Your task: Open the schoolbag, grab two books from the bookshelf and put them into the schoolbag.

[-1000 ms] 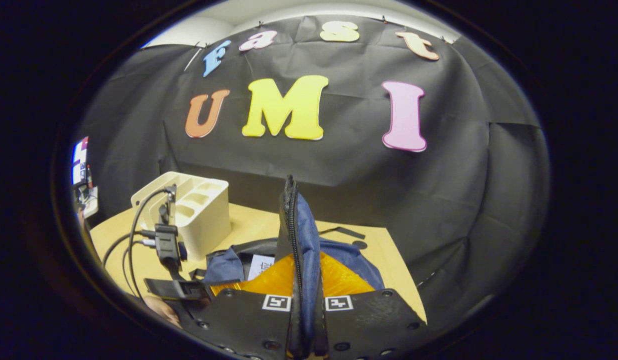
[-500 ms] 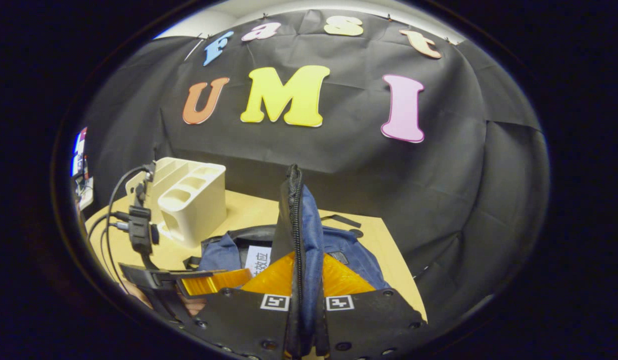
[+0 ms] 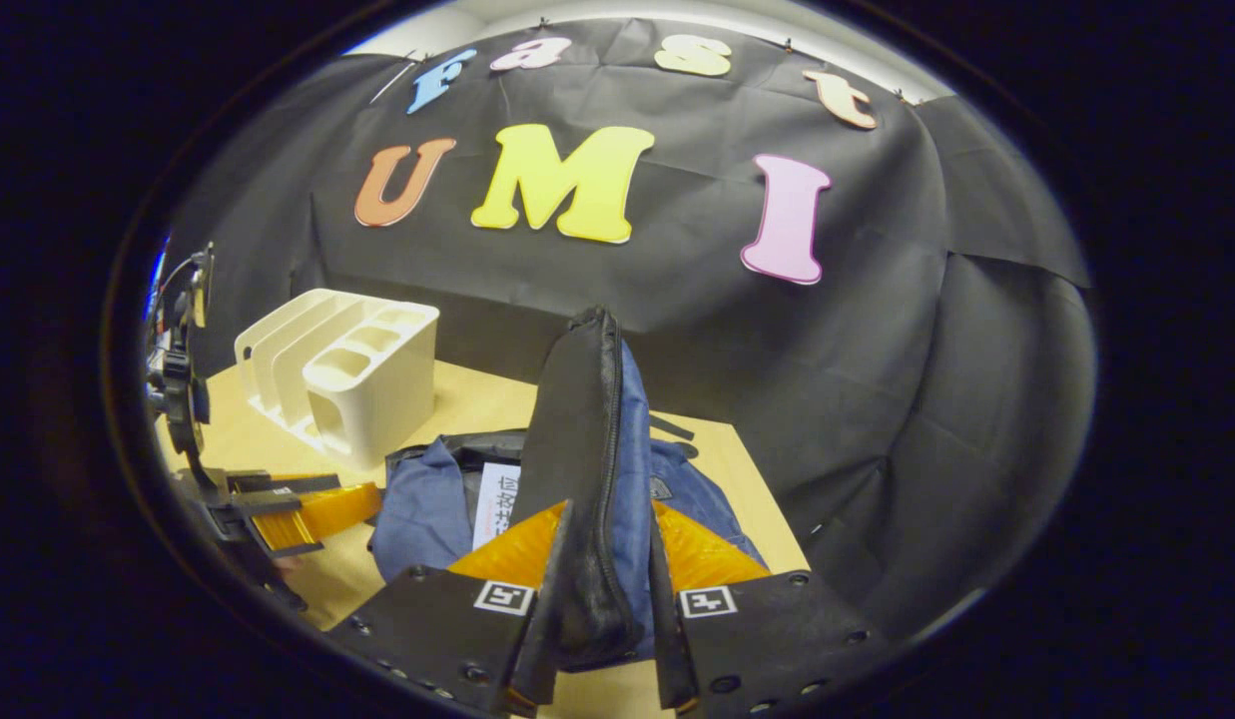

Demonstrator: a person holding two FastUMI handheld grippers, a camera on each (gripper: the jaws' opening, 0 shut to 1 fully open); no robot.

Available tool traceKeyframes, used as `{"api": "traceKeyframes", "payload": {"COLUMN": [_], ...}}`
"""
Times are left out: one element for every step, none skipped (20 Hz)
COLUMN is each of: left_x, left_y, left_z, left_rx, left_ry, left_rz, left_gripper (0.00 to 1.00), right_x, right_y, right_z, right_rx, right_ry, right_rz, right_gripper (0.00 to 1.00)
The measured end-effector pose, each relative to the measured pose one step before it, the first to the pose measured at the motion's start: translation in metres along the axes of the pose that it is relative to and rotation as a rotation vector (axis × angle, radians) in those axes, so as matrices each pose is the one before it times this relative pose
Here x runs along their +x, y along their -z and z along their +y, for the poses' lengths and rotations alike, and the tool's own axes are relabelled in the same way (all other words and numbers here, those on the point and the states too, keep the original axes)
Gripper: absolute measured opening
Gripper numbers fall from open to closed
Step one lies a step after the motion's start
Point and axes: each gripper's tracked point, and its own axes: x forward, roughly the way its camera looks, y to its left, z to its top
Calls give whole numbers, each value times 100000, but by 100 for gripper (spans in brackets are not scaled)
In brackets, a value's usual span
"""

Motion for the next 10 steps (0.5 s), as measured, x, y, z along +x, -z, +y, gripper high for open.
{"api": "traceKeyframes", "payload": {"left_x": [-692,-711,-676,-682,-775,-778,-694,-671,-690,-724], "left_y": [-315,-332,-350,-552,-620,-496,-496,-335,-313,-417], "left_z": [226,443,440,401,432,424,307,358,412,483], "left_rx": [1190,1435,1583,1480,1188,902,960,1361,2249,2938], "left_ry": [-599,-1085,-1251,-1347,-1290,-863,-818,-846,-1121,-1649], "left_rz": [-1095,-1261,-1723,-1794,-2064,-1861,-1440,-1441,-1488,-1562], "left_gripper": [99,99,99,99,99,99,99,99,99,98], "right_x": [-560,-409,-449,-440,-491,-469,-517,-532,-532,-588], "right_y": [125,-82,-45,-89,107,81,54,81,172,76], "right_z": [58,15,-97,-15,18,76,21,124,81,52], "right_rx": [-111,44,285,401,603,668,969,1180,1346,1231], "right_ry": [75,232,501,324,121,-144,-276,-652,-572,-282], "right_rz": [-380,-629,-773,-737,-596,-668,-896,-953,-948,-839], "right_gripper": [41,42,42,43,49,49,59,60,60,60]}}
